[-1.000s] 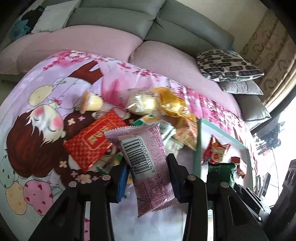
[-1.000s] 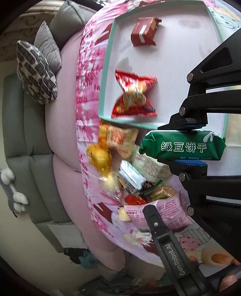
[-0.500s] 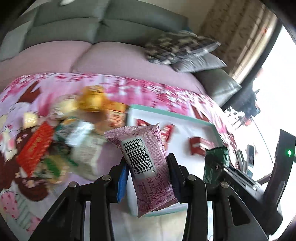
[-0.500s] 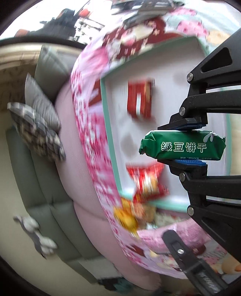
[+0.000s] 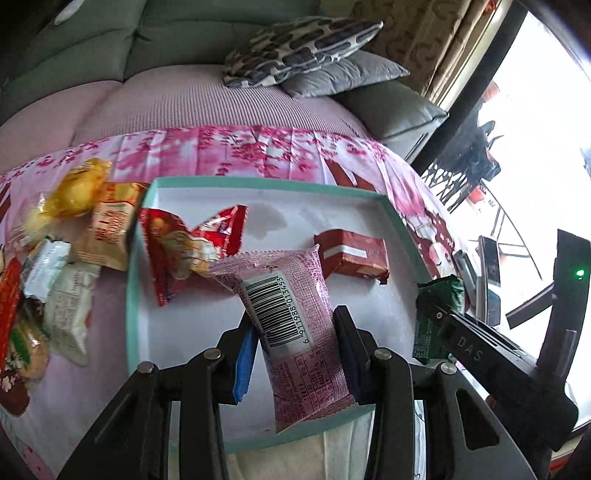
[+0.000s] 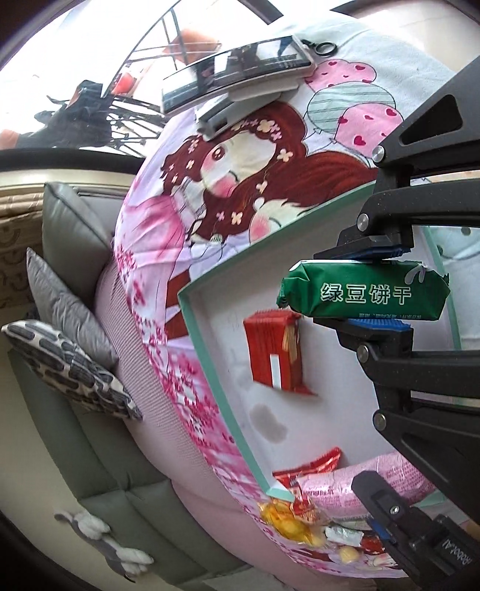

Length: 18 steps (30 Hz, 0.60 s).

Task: Organize snacks
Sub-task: 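Carry the pink bag over the tray with the left tool while the right tool carries the green pack, then open the left tool to drop the pink bag in the tray while the right tool drops the green pack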

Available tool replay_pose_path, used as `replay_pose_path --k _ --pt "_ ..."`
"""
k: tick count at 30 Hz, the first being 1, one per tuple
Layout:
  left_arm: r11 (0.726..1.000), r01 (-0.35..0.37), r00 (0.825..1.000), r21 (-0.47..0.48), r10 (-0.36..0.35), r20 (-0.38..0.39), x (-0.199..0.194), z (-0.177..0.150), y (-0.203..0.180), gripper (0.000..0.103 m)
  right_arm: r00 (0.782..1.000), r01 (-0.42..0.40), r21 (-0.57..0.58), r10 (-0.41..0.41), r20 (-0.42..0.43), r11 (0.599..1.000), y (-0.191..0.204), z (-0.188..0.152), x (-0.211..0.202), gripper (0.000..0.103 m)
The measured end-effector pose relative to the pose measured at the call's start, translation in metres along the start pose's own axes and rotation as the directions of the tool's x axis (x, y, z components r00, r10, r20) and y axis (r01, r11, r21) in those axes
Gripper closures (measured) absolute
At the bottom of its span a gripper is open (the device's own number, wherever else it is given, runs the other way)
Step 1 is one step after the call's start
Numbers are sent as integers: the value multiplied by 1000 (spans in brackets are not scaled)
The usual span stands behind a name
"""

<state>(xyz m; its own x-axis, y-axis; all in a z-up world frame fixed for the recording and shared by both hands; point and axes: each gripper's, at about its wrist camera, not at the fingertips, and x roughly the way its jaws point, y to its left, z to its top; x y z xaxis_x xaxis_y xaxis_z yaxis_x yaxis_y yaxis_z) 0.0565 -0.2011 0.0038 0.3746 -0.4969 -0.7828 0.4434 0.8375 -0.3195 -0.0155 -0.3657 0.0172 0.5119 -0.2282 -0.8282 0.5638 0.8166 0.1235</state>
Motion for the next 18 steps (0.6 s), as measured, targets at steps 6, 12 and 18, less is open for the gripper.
replay_pose_path --k 6,12,18 --pt "1000 1 999 -10 -1 -37 21 1 2 61 1000 6 21 -6 -23 1000 -7 -2 8 77" --pt "1000 -14 999 -15 13 -53 30 1 6 61 999 12 33 -11 -35 999 -12 -2 13 77" --pt "1000 -25 999 -14 24 -38 21 2 7 41 998 34 35 -33 -45 999 -14 -3 16 76"
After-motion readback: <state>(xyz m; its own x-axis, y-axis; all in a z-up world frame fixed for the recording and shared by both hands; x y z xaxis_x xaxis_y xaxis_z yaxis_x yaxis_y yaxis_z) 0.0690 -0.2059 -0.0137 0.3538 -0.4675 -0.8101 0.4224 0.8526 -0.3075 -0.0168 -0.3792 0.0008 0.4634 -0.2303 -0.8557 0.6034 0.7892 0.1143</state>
